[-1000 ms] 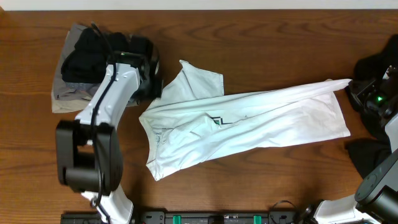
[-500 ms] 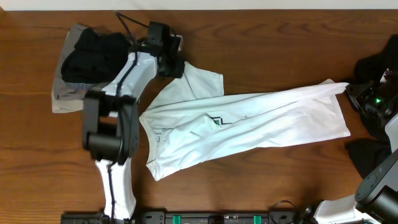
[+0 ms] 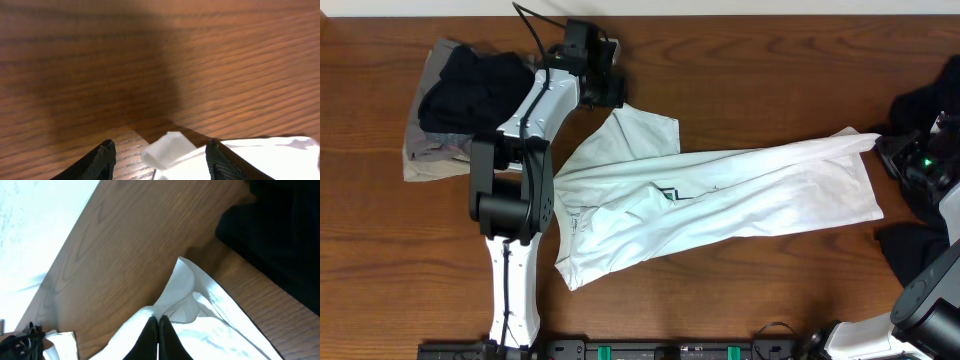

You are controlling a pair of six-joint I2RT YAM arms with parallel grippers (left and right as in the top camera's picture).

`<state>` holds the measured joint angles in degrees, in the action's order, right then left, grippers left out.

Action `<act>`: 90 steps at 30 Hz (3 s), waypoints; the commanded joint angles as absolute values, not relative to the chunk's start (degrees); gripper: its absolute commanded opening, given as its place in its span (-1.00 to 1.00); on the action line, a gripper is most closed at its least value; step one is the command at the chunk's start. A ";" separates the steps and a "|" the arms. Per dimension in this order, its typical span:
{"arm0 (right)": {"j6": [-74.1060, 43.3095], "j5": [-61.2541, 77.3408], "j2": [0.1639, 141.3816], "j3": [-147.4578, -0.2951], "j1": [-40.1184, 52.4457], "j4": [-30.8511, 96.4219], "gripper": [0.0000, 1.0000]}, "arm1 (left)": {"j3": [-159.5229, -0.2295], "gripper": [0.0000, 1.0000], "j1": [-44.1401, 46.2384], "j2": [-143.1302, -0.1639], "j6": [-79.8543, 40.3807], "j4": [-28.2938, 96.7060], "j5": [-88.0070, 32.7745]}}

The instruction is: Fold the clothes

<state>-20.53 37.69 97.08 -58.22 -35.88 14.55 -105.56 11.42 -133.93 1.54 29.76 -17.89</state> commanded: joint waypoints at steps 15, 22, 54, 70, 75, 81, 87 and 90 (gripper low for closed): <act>-17.65 35.22 96.20 -58.13 -36.32 14.85 -0.98 | -106.43 -0.88 11.49 -132.38 -0.27 27.92 -18.83; -13.34 33.01 96.20 -58.13 -36.32 14.33 -0.97 | -106.43 -0.88 11.16 -123.13 -0.25 28.91 -18.83; -13.23 47.16 96.20 -58.13 -36.32 3.20 -0.97 | -106.04 -0.88 10.85 -103.72 -0.43 75.81 -6.20; -13.19 39.88 96.23 -58.13 -36.38 5.48 -0.97 | -93.97 -0.88 13.69 -103.72 -4.93 86.94 -13.98; -13.21 39.20 96.20 -58.13 -36.38 5.32 -0.98 | -92.16 -0.88 15.42 -103.70 -5.37 91.09 -14.04; -13.21 39.18 96.23 -58.13 -36.38 5.28 -0.97 | -92.14 -0.88 18.44 -103.59 -5.93 96.05 -15.86; -13.21 39.00 96.20 -58.13 -36.38 5.30 -0.97 | -92.09 -0.89 21.58 -103.59 -6.39 96.84 -16.97; -13.21 39.00 96.20 -58.13 -36.42 5.39 -0.97 | -92.09 -0.88 23.03 -103.59 -6.33 96.84 -17.04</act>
<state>-13.93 39.24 97.08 -58.11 -35.88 5.52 -92.27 21.93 -103.81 -5.89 92.36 -16.19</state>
